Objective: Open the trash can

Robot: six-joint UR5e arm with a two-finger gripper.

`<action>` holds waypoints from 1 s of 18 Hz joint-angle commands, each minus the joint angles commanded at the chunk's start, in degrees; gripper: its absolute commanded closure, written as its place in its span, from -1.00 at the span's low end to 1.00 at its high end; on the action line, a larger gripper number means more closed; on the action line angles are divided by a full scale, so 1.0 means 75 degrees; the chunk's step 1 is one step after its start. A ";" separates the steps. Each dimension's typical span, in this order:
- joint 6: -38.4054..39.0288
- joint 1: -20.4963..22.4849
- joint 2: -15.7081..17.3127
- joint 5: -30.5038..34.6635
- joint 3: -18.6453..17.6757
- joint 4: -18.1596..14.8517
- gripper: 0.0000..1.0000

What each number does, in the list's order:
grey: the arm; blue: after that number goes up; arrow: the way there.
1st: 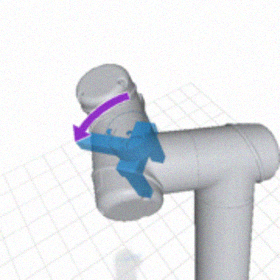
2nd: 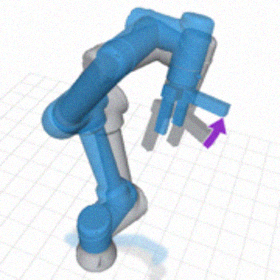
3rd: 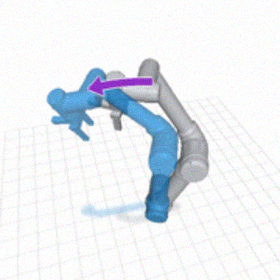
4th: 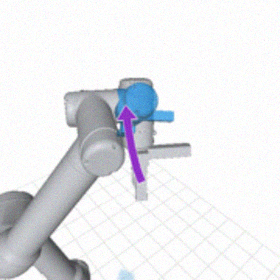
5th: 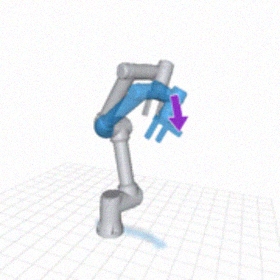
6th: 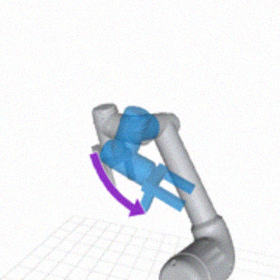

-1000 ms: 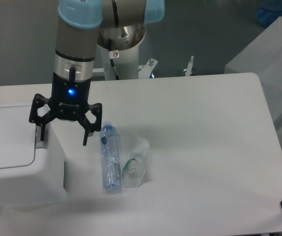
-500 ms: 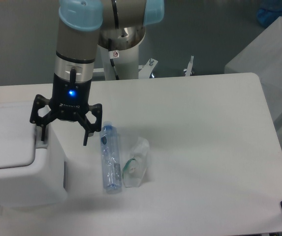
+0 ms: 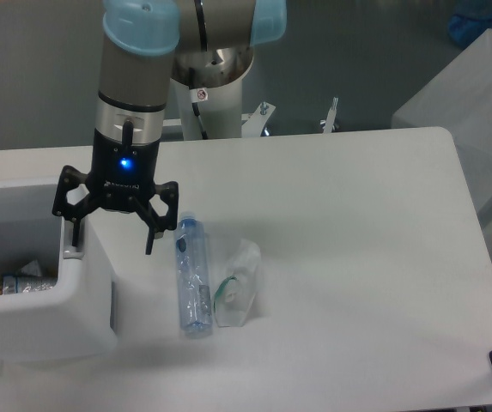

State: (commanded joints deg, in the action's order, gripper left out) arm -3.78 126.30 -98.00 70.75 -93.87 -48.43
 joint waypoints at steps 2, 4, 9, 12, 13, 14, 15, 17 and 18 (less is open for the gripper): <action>-0.0012 0.0000 0.0000 0.0000 0.0117 0.0000 -1.00; -0.0023 0.0012 0.0012 0.0000 0.0246 0.0000 -1.00; -0.0094 0.0292 0.0012 0.0059 0.0539 0.0000 -1.00; -0.0117 0.0562 0.0058 0.0163 0.0539 0.0047 -1.00; -0.0198 0.0644 0.0070 0.0396 0.0539 0.0024 -1.00; -0.0269 0.0703 0.0094 0.0828 0.0528 -0.0011 -1.00; -0.0328 0.0726 0.0094 0.1377 0.0527 -0.0023 -1.00; -0.0771 0.0785 0.0070 0.2177 0.0481 -0.0105 -1.00; -0.1063 0.0924 0.0070 0.2261 0.0457 -0.0117 -1.00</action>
